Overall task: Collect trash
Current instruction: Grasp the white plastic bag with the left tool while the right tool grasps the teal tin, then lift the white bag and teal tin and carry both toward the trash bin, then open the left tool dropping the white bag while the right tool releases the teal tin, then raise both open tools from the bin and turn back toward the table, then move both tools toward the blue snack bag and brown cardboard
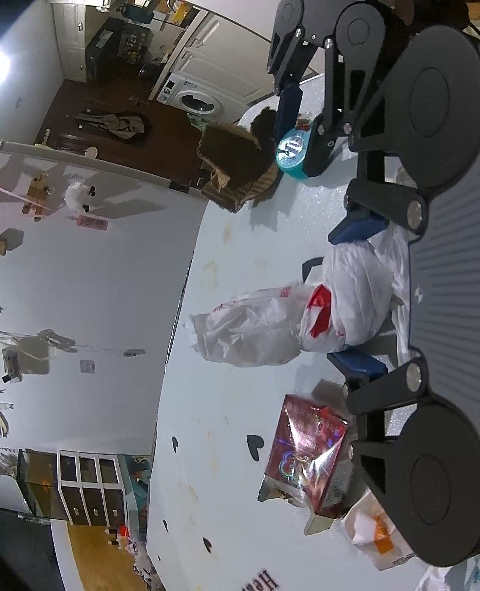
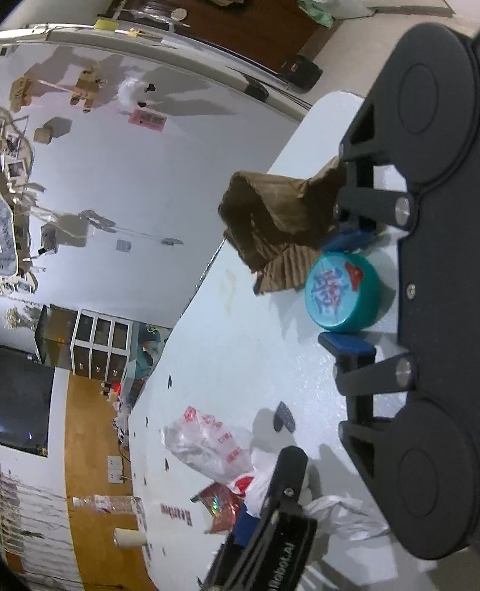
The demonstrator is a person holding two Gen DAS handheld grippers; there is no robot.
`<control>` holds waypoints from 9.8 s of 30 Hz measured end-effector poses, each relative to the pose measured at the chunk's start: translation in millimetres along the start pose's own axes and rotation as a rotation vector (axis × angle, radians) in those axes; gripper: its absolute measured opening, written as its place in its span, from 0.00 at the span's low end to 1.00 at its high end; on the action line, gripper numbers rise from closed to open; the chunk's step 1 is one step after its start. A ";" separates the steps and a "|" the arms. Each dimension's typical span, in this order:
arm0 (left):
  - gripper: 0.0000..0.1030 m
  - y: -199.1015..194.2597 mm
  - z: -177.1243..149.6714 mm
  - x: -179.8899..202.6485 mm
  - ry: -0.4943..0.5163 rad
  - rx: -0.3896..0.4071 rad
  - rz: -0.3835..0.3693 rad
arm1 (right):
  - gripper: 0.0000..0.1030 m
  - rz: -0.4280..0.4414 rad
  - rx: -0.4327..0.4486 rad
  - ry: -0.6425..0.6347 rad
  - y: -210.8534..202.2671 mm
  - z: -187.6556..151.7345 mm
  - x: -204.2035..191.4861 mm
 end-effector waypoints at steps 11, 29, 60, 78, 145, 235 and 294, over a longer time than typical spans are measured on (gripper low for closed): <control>0.59 -21.6 10.0 20.7 0.061 0.104 0.045 | 0.47 -0.010 0.064 0.145 -45.6 11.5 20.8; 0.59 -46.1 -0.5 87.6 0.161 0.174 0.016 | 0.47 -0.076 0.096 0.303 -116.4 -27.1 67.7; 0.59 -50.4 -75.7 293.4 0.337 0.106 -0.226 | 0.47 -0.306 0.049 0.399 -269.3 -155.4 170.1; 0.59 17.6 -142.9 358.6 0.428 -0.052 -0.284 | 0.47 -0.346 -0.120 0.488 -255.4 -272.6 221.2; 0.82 287.2 -391.7 307.2 0.528 -0.822 -0.143 | 0.47 -0.036 -0.810 0.249 -15.2 -482.4 168.5; 1.00 -22.9 -192.3 331.4 0.433 -0.120 -0.270 | 1.00 -0.243 -0.283 0.542 -271.4 -334.2 186.8; 1.00 -144.9 -59.8 -85.0 0.152 0.202 0.178 | 1.00 -0.069 0.238 0.153 -92.6 -7.3 68.1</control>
Point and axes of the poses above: each gripper's, at about its wrist camera, not at the fingertips, and y roughly the way its jaws point, x to its right, z to its top, the point moved 8 cm from there along y, roughly the way its jaws point, and after that the axes turned 1 degree about -z, right-handed, at the moved point
